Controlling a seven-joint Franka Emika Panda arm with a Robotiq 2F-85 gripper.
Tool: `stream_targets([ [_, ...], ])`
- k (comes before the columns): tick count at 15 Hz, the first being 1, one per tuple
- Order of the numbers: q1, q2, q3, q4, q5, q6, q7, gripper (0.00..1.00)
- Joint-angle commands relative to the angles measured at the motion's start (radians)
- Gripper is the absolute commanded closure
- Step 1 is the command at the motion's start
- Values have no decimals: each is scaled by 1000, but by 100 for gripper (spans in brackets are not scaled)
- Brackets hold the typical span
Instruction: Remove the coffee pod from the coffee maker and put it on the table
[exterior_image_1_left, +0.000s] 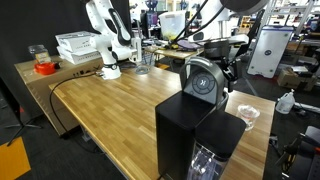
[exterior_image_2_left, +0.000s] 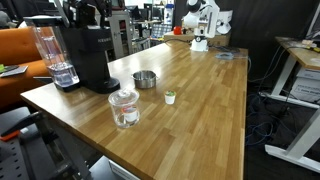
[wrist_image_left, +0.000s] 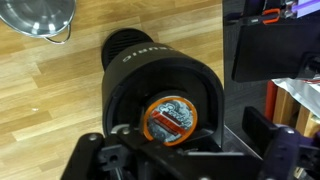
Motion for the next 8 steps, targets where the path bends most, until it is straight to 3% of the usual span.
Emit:
stream_targets([
  [1, -9, -25, 16, -34, 14, 38, -20, 0],
  [8, -6, -18, 32, -28, 14, 49, -28, 0],
])
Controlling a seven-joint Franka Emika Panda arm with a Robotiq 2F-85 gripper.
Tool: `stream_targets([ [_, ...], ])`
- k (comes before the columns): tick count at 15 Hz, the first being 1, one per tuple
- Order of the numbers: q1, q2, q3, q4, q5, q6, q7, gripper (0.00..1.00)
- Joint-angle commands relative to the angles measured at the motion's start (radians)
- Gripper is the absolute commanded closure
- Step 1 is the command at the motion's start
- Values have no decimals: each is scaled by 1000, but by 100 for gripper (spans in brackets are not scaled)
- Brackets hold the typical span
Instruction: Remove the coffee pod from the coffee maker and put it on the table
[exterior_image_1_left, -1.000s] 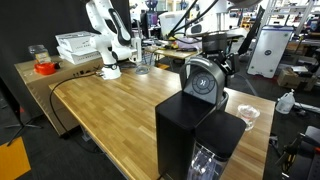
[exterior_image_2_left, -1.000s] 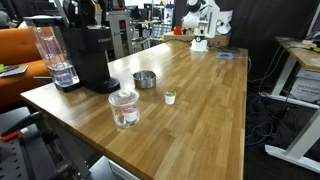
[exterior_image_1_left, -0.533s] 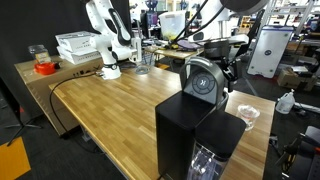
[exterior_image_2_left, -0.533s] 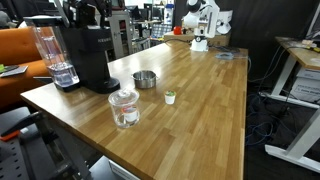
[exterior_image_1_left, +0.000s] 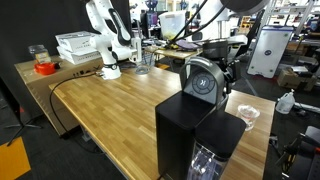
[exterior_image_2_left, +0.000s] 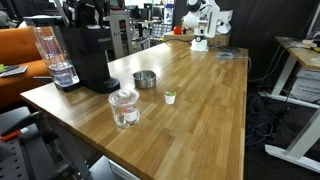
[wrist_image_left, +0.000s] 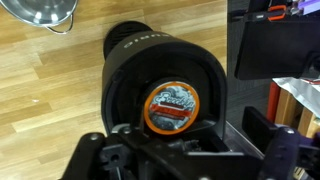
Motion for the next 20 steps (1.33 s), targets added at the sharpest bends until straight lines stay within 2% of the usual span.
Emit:
stream_targets([
  [1, -7, -16, 11, -26, 11, 26, -28, 0],
  [6, -11, -20, 10, -33, 14, 33, -27, 0],
  [7, -12, -20, 9, -33, 16, 35, -28, 6],
  [9, -15, -21, 7, -34, 25, 45, -29, 30],
  [10, -16, -20, 6, -34, 27, 48, -27, 32],
  [18, -41, 1, -11, -49, 82, 130, -92, 88],
  [20, -49, 4, -14, -58, 117, 138, -114, 97],
])
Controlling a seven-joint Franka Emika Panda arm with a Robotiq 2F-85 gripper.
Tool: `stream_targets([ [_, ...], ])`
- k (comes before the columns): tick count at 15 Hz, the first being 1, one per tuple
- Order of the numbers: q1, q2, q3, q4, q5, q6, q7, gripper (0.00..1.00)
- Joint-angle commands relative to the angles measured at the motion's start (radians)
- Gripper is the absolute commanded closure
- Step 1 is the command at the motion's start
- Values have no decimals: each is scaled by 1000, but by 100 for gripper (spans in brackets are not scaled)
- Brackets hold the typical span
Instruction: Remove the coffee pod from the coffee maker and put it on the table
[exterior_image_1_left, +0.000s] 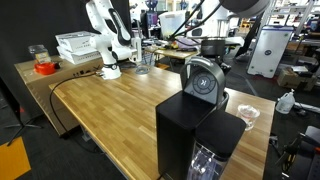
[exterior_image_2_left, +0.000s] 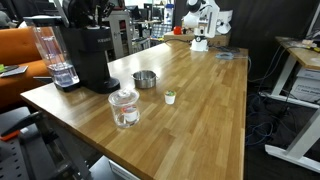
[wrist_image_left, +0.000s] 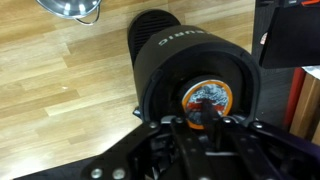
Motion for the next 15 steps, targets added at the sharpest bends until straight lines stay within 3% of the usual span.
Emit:
stream_targets([
  [1, -20, 3, -2, -48, 56, 33, -59, 100],
  [15, -22, -34, -8, -25, 33, -3, -40, 99],
])
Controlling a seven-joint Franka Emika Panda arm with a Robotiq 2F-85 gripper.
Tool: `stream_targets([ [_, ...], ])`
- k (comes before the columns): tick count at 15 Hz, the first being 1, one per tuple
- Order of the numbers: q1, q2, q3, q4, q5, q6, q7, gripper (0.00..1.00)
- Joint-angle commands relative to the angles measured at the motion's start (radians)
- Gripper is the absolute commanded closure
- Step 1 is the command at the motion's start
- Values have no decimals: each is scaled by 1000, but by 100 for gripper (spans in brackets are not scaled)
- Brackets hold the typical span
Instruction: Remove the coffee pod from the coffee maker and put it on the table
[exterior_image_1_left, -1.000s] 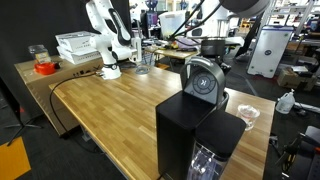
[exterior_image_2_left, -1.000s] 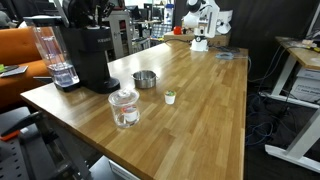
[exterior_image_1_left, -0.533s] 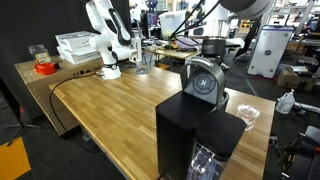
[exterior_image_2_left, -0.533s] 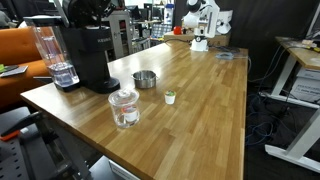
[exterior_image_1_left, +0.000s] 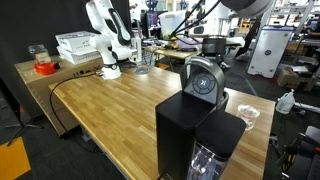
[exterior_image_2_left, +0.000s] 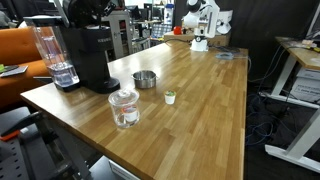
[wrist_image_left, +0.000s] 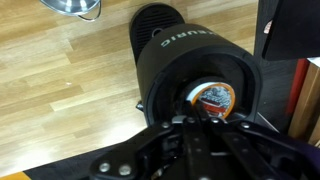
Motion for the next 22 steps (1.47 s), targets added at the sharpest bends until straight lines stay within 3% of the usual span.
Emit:
stream_targets([
  [1, -3, -32, 1, -15, -23, -15, -6, 99],
  [12, 13, -125, -5, 13, -106, -38, 42, 99],
  [22, -10, -234, -66, 27, -210, -8, 257, 99],
])
